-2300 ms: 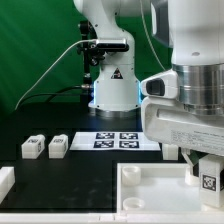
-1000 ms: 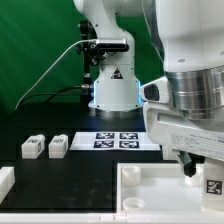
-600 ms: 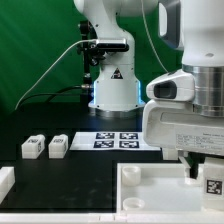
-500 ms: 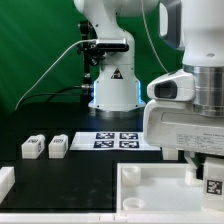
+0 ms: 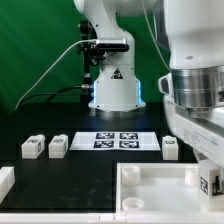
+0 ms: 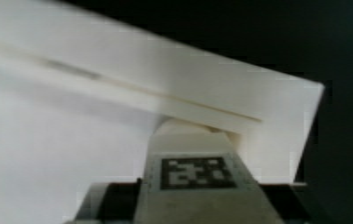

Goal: Assemble one leg

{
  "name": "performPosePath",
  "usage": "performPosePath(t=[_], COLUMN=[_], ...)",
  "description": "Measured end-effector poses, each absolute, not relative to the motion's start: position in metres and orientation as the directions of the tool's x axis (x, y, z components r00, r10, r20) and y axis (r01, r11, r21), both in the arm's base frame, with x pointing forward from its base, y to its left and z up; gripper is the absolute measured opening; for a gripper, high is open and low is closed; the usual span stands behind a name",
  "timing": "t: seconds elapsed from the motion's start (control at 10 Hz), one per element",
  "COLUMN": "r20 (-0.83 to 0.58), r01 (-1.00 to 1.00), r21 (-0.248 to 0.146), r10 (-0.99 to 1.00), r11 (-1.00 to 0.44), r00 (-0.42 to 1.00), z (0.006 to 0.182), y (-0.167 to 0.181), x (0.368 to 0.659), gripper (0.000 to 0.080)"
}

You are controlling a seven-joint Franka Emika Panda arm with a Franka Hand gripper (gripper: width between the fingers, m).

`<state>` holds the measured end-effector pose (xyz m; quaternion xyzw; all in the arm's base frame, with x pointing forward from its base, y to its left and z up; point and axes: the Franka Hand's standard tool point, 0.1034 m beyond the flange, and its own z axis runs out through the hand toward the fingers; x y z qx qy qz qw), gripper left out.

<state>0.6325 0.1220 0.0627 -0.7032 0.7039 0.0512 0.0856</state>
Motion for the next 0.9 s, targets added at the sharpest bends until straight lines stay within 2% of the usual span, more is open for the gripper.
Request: performPosePath(t=[0.1,0.3,0.4,0.5,0.6,0.7,0.8,0.9], r20=[-0.244,-0.244,-0.24,-0.234,-0.221,-0.206,-0.184,-0.171], r01=[-0.927,-0.929,-0.949,-0.972,-0.997,-0.989,-0.95,-0.909], r21=[-0.041,-0.041,-0.055,-0.061,-0.064,-0.06,-0.103,-0.123], r10=[-0.903,-0.905,-0.926,-0.95,-0.975,-0.968,-0.933,-0.893], r11=[0.373,0.369,0.312,0.226,0.048,-0.132,-0.294,-0.399], r00=[-0.353,-0.349,-0.29,-0.206,-0.033,0.141,0.309,0.415], z=[0.062,0.062,0.061,0.06,0.059,0.059,0.058,0.058], y=[0.125,0.126,0.126,0.127,0.129,0.132,0.13,0.129], x=[0.633,0.633,0.632,0.629,0.625,0.623,0.625,0.624], gripper=[0.0291,0.0291,0.0387,0.0387,0.0564,0.0633,0.0645,0.0648])
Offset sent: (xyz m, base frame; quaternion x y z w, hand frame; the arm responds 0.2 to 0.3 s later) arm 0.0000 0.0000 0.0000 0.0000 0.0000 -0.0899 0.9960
